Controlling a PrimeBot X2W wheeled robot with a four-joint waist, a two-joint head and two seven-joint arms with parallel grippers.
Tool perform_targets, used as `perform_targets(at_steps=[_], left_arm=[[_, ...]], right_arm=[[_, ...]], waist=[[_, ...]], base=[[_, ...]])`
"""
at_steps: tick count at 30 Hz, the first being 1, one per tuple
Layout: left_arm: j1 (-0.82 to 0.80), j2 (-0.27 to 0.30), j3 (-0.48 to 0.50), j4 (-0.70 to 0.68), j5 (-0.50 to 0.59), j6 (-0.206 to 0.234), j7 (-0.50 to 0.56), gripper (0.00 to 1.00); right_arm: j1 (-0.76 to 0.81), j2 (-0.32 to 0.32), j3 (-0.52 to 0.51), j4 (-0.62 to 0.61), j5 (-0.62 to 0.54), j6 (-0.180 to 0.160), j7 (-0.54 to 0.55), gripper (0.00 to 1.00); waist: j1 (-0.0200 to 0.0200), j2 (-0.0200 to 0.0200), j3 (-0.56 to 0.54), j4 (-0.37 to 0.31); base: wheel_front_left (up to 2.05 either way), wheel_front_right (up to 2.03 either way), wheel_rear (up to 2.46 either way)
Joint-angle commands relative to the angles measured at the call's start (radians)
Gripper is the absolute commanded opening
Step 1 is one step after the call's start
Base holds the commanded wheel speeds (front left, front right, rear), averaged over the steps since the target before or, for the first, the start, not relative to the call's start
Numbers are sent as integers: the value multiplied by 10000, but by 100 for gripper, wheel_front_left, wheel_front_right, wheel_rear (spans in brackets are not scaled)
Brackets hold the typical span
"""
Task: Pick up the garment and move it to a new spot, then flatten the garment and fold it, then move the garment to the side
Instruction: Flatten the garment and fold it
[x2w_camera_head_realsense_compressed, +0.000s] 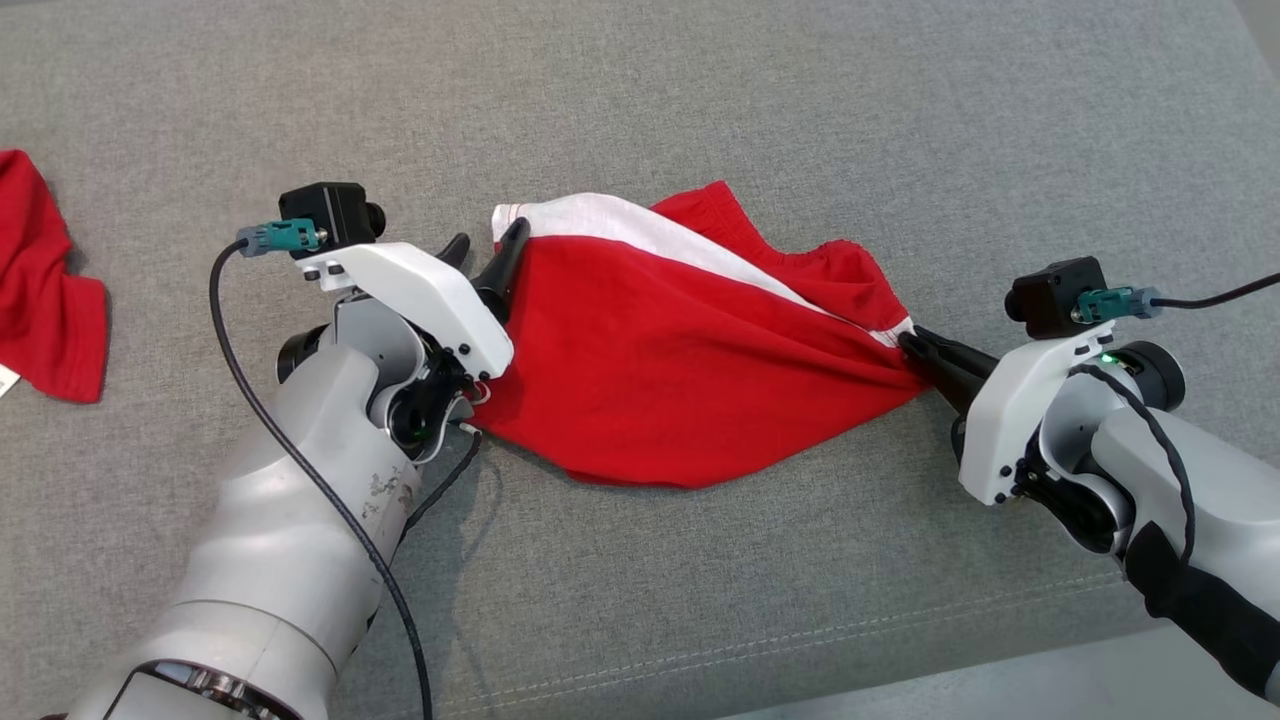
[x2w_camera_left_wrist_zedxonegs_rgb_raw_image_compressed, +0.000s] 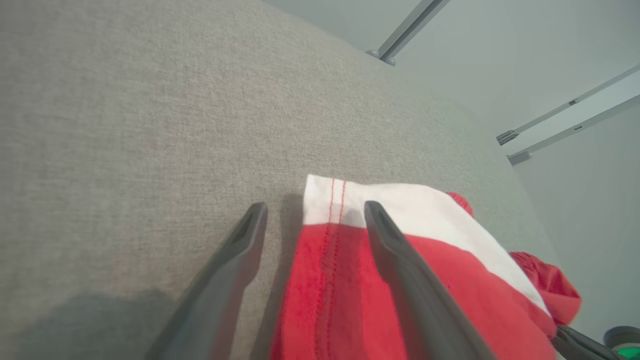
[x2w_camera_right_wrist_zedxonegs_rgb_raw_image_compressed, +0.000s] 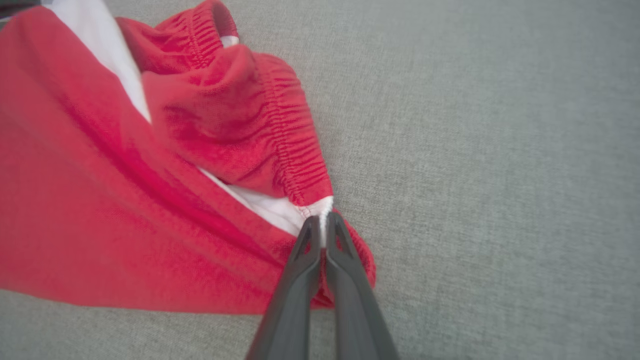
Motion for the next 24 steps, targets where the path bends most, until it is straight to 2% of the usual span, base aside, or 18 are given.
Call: perform_targets(at_steps=[1, 11, 18, 24], left_arm=[[-444, 314, 168, -87, -49, -70, -50, 100], [-535, 734, 121, -207, -687, -70, 311, 100], [-438, 937, 64, -1004, -1478, -70, 915, 100], [-290, 1166, -178, -1274, -1750, -70, 1120, 100]], right_arm=[[151, -98, 58, -99, -42, 42, -90, 0], [-60, 113, 288, -246, -50, 42, -139, 0], [-170, 226, 414, -354, -21, 42, -149, 0], [-212, 297, 480, -354, 12, 42, -175, 0]], waist=[[0, 0, 14, -19], [0, 0, 221, -305], [0, 0, 347, -487], [0, 0, 374, -557]], base=[[0, 0, 0], [0, 0, 0], [0, 0, 0], [0, 0, 0]])
